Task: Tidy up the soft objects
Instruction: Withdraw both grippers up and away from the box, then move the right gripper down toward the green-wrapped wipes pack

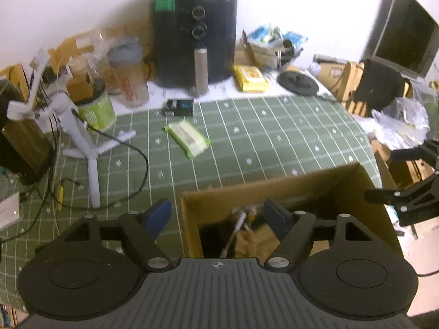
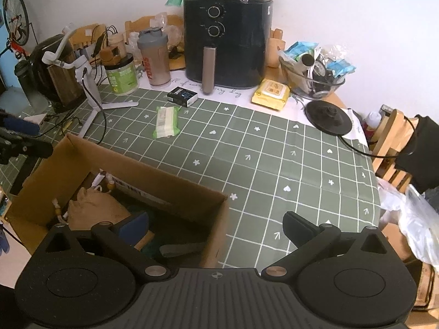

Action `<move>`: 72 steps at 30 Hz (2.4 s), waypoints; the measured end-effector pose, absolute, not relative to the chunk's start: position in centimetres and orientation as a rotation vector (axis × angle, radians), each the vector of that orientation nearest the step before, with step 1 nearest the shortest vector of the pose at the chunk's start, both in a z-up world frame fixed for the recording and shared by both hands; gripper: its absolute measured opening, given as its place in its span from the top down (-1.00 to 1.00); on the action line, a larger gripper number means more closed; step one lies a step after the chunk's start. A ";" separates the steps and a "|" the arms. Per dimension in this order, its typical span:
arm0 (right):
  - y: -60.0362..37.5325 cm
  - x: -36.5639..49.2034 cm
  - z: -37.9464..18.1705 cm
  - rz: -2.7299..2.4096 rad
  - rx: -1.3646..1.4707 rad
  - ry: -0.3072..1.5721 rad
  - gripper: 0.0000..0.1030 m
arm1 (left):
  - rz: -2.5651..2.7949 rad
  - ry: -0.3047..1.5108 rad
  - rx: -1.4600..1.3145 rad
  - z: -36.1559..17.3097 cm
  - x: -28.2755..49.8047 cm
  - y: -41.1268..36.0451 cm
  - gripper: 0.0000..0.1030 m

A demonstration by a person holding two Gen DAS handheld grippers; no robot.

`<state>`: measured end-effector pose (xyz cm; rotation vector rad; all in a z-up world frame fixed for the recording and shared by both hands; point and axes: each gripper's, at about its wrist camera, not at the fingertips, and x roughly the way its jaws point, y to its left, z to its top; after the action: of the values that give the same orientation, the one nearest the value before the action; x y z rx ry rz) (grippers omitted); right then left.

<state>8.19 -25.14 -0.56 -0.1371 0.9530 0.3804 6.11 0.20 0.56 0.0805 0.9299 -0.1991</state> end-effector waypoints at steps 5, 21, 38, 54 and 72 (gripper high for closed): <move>-25.2 8.9 -0.7 0.363 -0.119 0.936 -1.00 | -0.195 0.907 0.095 0.6 7.0 0.4 -0.47; -25.2 11.9 -1.4 0.373 -0.192 0.895 -1.00 | -0.227 0.910 0.085 0.1 9.4 1.6 -0.47; -25.2 16.7 -1.8 0.465 -0.175 0.939 -1.00 | -0.223 0.957 0.078 -0.5 11.5 2.2 -0.47; -23.5 21.5 -2.4 0.544 -0.142 0.961 -1.00 | -0.136 1.023 0.078 -1.2 14.0 3.5 -0.47; -18.2 24.9 -3.1 0.672 -0.203 0.964 -1.00 | -0.160 1.018 -0.021 -1.2 12.8 5.6 -0.47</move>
<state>24.95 -18.16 -3.14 -0.2033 0.9636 0.6718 12.80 5.57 -1.23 -0.0210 1.0175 -0.1600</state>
